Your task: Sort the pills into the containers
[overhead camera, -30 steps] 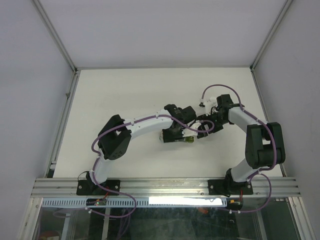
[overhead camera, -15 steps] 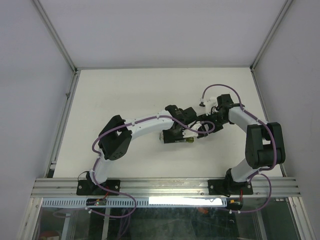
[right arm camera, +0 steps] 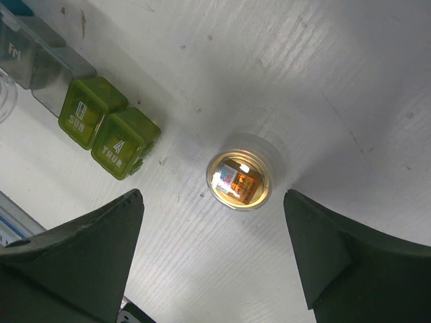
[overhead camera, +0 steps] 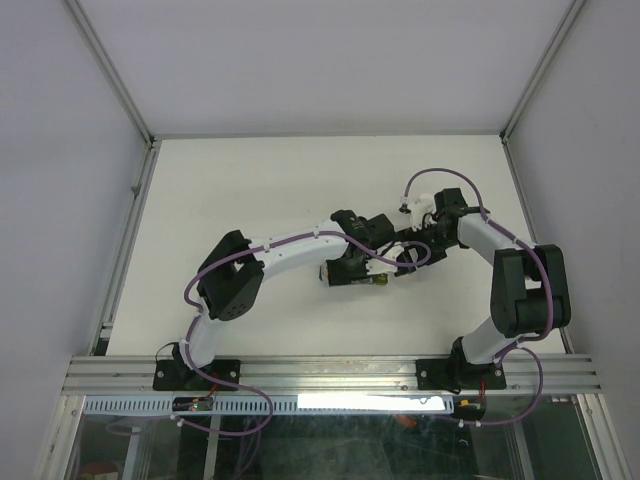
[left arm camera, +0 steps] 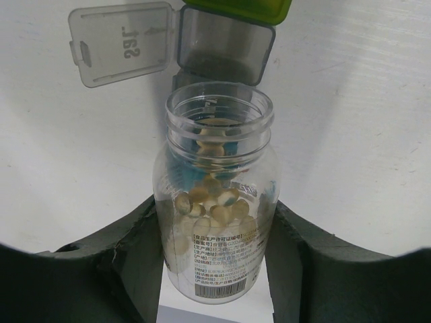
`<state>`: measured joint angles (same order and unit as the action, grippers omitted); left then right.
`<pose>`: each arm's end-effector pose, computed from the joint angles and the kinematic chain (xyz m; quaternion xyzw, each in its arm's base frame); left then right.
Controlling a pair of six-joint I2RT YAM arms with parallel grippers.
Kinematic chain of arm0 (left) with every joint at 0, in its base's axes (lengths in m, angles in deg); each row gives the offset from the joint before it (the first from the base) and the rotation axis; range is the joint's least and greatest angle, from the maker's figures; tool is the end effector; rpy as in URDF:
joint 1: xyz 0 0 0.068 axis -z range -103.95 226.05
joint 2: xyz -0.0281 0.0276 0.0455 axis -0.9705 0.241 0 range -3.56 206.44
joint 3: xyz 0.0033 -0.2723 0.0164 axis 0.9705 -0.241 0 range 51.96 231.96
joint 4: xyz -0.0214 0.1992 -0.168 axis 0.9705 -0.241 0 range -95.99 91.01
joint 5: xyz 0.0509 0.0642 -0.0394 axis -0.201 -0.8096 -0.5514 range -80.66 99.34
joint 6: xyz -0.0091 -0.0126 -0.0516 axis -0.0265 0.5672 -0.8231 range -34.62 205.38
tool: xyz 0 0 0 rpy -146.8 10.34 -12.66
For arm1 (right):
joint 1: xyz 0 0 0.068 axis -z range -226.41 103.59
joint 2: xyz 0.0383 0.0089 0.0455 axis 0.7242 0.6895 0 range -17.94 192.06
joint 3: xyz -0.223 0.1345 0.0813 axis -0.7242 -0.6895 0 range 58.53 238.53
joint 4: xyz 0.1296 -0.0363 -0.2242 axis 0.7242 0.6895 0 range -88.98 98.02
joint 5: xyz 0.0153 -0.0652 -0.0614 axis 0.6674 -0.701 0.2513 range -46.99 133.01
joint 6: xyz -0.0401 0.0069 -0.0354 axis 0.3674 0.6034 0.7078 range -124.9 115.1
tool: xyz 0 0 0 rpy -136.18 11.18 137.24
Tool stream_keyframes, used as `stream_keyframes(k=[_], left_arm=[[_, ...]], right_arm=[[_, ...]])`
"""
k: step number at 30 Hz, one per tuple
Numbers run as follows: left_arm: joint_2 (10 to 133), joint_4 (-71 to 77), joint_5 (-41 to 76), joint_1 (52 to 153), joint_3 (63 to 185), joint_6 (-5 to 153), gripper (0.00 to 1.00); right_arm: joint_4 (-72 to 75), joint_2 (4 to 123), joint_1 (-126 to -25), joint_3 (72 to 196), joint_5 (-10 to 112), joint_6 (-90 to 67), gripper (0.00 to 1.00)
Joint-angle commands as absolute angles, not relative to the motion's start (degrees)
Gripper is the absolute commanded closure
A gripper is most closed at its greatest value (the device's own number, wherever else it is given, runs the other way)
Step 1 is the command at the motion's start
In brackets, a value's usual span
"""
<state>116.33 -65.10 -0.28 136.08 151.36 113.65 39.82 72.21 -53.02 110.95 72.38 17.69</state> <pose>0.2092 -0.3510 0.2039 0.6920 0.7164 0.0726 0.0514 0.2717 0.0492 0.1729 -0.2710 0.9221 0.2336 0.1473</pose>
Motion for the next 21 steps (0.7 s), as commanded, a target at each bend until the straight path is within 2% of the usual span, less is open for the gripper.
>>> stream_keyframes(k=[1,8,11,14,16,19,21], left_arm=[[114.6,-63.79,-2.84,135.42,151.4,114.12,1.0],[116.35,-66.13,-2.13,136.42,154.33,112.88,1.0],[114.8,-63.45,-1.7,135.91,151.15,115.14,1.0],[116.39,-66.9,-1.46,137.07,155.88,113.35,1.0],[114.87,-63.25,-0.81,137.3,152.82,116.14,1.0],[116.67,-66.4,-1.17,137.0,154.74,113.68,1.0],[115.47,-64.66,-1.52,136.61,151.6,115.49,1.0]], right_arm=[[39.4,70.19,-52.7,113.02,73.65,17.86,0.12],[39.34,69.9,-52.52,112.84,73.58,17.86,0.12],[39.33,70.0,-52.47,112.99,73.83,17.86,0.12],[39.2,69.93,-52.52,112.9,73.9,17.95,0.12],[39.59,70.18,-52.56,113.15,73.8,18.02,0.12],[39.22,69.42,-52.31,112.66,73.83,18.02,0.12],[39.24,69.59,-52.3,112.82,74.11,18.0,0.12]])
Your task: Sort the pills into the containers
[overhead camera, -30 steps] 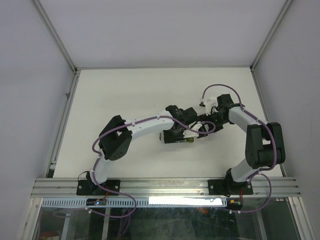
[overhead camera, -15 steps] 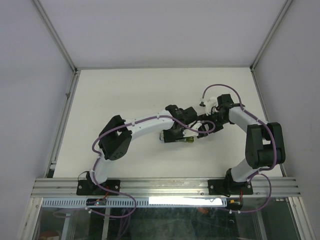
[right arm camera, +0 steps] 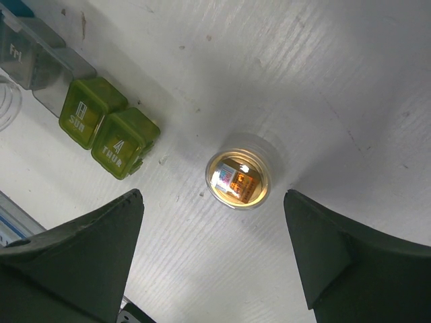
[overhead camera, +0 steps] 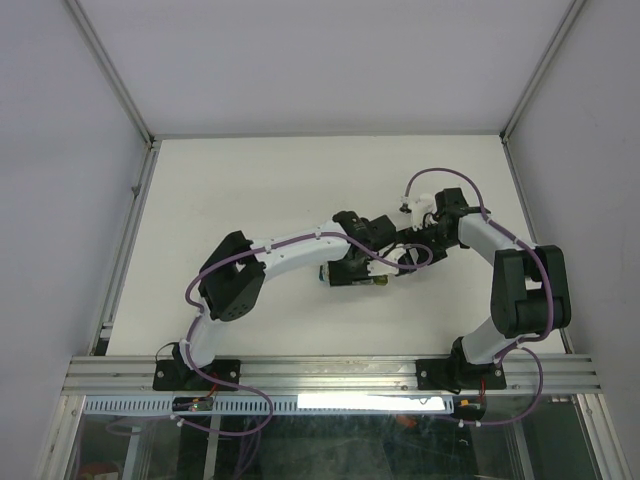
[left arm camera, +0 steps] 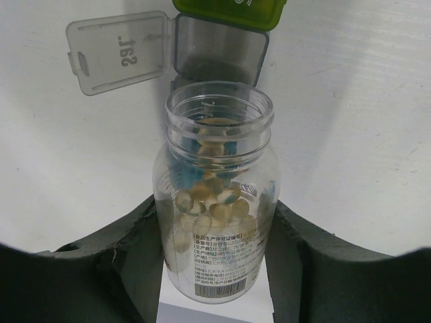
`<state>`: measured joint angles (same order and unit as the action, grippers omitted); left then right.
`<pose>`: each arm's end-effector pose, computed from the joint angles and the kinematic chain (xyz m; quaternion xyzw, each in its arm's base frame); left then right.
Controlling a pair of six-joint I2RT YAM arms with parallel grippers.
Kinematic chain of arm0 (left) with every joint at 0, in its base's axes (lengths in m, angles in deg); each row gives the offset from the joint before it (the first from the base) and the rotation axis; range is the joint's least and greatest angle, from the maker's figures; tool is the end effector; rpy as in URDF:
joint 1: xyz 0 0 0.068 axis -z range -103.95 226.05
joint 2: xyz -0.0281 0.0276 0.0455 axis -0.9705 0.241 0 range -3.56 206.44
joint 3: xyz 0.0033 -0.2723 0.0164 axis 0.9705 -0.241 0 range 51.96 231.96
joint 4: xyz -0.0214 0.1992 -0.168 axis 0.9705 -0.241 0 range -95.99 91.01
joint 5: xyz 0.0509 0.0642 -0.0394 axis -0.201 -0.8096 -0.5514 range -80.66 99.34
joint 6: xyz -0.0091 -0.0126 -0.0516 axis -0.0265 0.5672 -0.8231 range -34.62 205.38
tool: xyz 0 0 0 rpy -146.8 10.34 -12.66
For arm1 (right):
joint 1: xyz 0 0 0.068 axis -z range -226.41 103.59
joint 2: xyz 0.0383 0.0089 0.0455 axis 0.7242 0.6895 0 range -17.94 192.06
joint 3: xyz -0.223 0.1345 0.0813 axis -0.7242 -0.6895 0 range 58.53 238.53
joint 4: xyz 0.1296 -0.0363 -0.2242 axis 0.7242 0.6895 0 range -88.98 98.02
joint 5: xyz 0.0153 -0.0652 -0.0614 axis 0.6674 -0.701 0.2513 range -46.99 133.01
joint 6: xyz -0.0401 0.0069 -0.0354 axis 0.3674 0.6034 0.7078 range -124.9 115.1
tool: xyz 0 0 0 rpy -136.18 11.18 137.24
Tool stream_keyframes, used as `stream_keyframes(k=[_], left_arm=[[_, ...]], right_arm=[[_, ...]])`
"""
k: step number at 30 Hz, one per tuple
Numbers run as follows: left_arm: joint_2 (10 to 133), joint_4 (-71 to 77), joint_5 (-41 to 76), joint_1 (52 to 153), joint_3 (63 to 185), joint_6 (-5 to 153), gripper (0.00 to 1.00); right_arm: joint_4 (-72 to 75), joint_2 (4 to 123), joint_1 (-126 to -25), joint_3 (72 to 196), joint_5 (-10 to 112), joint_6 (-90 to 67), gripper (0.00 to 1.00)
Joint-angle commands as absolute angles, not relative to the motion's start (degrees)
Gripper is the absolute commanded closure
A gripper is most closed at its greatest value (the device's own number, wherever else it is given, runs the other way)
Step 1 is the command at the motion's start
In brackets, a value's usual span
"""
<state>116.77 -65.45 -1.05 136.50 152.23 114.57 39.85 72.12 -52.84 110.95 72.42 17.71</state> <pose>0.2081 -0.3541 0.2049 0.6997 0.7080 0.0791 0.0535 0.2717 0.0483 0.1733 -0.2698 0.9223 0.2335 0.1482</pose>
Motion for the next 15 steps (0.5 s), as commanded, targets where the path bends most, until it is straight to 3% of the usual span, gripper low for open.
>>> stream_keyframes(k=[1,15], left_arm=[[115.84,-65.3,-2.55,136.42,151.77,114.82,1.0],[115.87,-64.8,-2.35,137.77,152.34,114.95,1.0]], right_arm=[[39.62,69.88,-52.34,112.99,74.1,18.16,0.12],[39.65,69.74,-52.41,112.93,74.27,18.11,0.12]])
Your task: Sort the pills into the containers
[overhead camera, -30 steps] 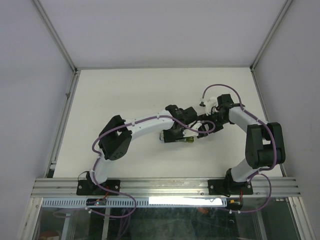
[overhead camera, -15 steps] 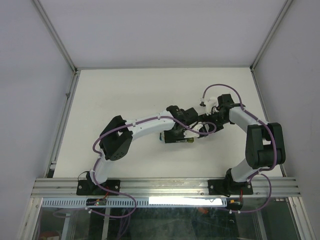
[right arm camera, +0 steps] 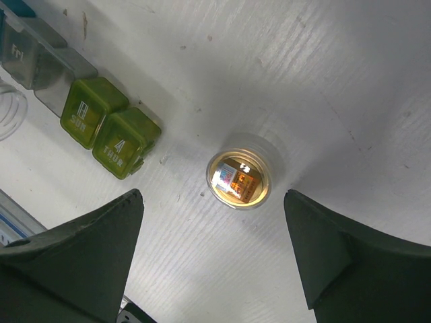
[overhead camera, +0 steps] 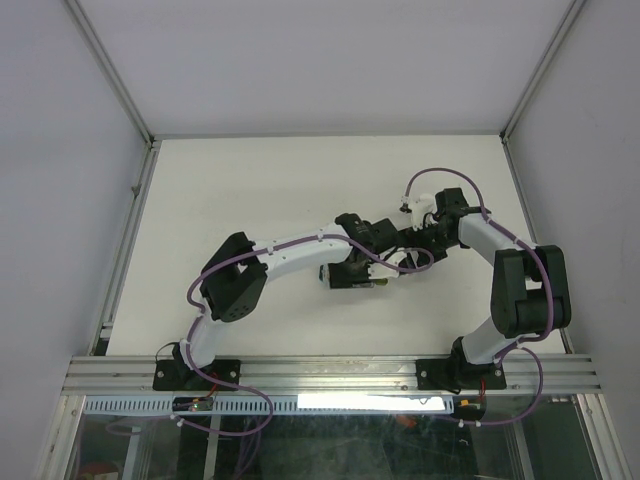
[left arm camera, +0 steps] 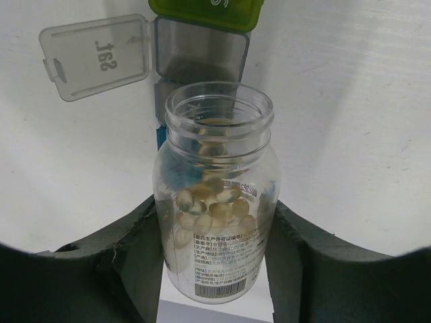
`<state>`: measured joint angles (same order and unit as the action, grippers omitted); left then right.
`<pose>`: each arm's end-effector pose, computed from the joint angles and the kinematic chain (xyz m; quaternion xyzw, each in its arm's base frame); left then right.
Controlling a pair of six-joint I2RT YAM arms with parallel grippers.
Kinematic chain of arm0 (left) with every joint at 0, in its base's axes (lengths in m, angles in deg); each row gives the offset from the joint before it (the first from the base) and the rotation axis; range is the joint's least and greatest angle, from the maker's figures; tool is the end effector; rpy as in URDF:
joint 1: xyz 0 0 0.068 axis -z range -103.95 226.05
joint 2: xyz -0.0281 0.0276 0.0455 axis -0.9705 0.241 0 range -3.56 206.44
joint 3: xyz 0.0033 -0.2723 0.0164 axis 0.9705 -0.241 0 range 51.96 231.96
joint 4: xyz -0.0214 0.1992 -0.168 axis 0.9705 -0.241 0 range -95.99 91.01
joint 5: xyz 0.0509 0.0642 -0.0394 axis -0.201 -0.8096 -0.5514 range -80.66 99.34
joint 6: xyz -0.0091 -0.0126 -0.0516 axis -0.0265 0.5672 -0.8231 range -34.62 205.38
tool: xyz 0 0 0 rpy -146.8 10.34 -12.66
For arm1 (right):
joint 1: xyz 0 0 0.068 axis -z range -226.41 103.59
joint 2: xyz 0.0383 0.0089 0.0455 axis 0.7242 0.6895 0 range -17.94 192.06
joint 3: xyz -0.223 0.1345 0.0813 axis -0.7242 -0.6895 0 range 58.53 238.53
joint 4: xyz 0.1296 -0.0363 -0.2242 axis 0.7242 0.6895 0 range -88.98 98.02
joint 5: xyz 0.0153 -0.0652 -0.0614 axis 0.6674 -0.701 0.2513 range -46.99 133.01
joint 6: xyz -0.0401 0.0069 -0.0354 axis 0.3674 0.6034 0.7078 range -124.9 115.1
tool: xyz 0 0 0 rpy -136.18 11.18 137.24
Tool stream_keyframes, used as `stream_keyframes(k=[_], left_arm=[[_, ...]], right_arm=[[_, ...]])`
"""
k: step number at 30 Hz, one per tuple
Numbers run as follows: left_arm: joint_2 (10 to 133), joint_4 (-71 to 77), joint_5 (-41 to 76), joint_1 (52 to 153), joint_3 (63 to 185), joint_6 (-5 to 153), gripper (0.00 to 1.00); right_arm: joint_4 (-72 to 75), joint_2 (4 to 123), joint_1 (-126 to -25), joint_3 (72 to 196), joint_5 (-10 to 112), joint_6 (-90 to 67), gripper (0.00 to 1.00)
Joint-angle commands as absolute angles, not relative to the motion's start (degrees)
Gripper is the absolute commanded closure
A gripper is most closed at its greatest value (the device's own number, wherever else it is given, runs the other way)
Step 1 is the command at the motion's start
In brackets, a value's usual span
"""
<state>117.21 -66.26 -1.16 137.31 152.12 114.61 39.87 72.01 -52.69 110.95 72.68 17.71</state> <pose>0.2026 -0.3560 0.2014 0.7058 0.7022 0.0830 0.0430 0.2717 0.0477 0.1739 -0.2689 0.9219 0.2354 0.1495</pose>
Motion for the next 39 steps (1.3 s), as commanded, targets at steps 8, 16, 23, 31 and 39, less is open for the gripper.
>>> stream_keyframes(k=[8,16,23,31,39], left_arm=[[116.38,-67.63,-4.01,138.65,155.21,112.63,1.0],[115.6,-66.48,-5.27,137.73,153.25,113.93,1.0],[118.92,-70.28,-5.69,138.62,157.84,110.14,1.0],[116.78,-67.68,-5.55,137.69,152.95,112.34,1.0],[116.91,-68.13,-4.47,139.09,154.58,111.09,1.0]], right_arm=[[39.43,69.58,-52.3,112.8,74.24,18.18,0.11],[39.58,69.43,-52.3,112.69,73.86,18.46,0.12],[39.51,69.22,-52.43,112.55,73.69,18.74,0.11],[39.66,69.16,-52.51,112.58,73.92,18.69,0.11],[39.66,69.16,-52.38,112.46,73.86,18.77,0.11]])
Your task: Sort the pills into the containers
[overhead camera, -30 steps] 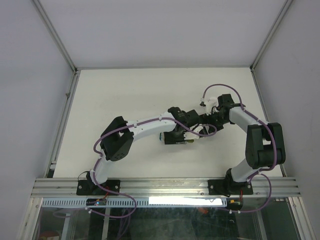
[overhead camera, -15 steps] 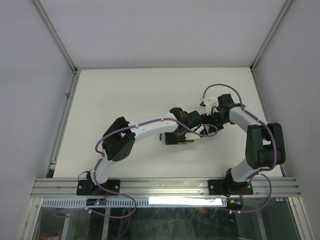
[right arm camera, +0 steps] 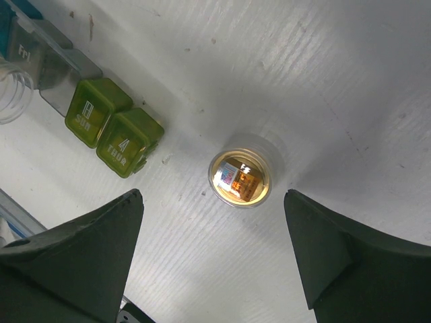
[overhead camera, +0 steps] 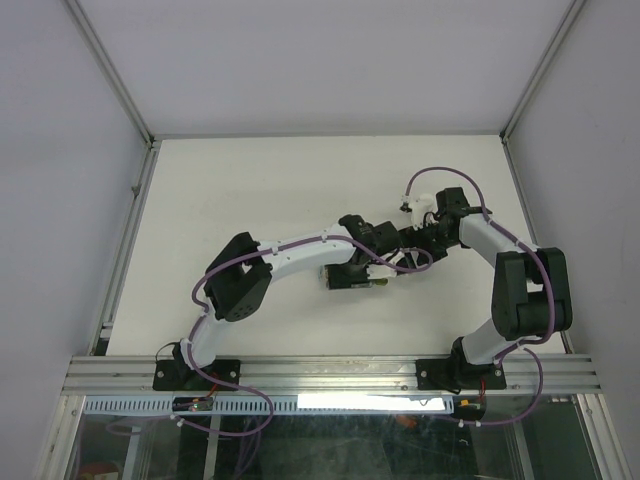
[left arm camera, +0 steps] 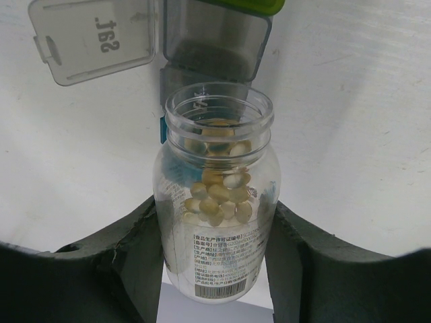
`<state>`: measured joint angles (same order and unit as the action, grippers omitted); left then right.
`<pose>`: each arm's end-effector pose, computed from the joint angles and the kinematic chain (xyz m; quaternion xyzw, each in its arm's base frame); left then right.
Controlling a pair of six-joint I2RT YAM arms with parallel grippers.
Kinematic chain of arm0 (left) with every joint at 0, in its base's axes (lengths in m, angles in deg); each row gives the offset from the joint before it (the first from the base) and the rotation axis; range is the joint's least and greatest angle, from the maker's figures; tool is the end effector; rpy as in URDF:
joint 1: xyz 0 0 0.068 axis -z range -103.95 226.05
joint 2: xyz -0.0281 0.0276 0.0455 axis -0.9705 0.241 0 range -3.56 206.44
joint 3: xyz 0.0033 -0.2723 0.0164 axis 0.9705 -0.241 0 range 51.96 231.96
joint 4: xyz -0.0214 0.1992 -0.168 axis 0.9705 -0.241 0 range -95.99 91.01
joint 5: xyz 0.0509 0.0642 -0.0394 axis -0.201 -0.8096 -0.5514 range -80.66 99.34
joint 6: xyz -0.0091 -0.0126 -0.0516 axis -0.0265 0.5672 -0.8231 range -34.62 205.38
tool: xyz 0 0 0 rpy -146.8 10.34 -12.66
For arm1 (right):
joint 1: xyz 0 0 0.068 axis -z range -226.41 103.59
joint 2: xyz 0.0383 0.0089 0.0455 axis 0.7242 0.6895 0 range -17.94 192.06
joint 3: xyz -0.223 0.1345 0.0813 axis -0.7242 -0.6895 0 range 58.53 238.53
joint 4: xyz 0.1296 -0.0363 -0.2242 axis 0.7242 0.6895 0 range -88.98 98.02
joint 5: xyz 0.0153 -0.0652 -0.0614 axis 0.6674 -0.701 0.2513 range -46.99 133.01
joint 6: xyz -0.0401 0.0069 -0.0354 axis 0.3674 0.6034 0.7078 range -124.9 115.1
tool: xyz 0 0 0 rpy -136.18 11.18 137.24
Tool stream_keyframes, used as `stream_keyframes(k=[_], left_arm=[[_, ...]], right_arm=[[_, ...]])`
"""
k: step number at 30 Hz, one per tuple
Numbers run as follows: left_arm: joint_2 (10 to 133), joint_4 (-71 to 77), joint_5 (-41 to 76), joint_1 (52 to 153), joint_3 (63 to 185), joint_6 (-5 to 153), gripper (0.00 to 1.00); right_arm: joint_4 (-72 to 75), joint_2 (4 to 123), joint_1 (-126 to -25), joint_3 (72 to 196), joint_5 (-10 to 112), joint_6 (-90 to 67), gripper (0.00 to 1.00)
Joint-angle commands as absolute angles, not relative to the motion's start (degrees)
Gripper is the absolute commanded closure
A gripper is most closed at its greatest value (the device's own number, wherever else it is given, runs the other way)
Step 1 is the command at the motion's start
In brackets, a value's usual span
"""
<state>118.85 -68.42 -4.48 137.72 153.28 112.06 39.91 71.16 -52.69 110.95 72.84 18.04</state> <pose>0.2024 -0.3575 0.1957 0.6922 0.7116 0.1162 0.0319 0.2707 0.0477 0.1777 -0.2732 0.9195 0.2351 0.1570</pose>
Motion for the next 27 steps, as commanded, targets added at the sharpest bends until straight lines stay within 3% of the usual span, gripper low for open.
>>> stream_keyframes(k=[1,15,18,25,27], left_arm=[[115.74,-66.27,-4.71,139.0,152.76,112.33,1.0],[116.82,-68.26,-7.14,139.12,155.45,109.58,1.0],[114.85,-64.94,-7.68,138.14,151.44,112.14,1.0],[117.84,-68.76,-8.18,139.06,157.08,110.03,1.0],[115.83,-64.99,-8.14,138.4,152.9,112.42,1.0]], right_arm=[[39.65,69.17,-52.38,112.52,73.86,18.75,0.11],[39.9,68.86,-52.25,112.43,73.96,19.05,0.11],[40.13,69.06,-52.22,112.64,74.0,19.02,0.11],[39.65,68.75,-52.2,112.26,73.75,18.99,0.11],[39.86,69.13,-52.25,112.53,73.77,18.98,0.11]])
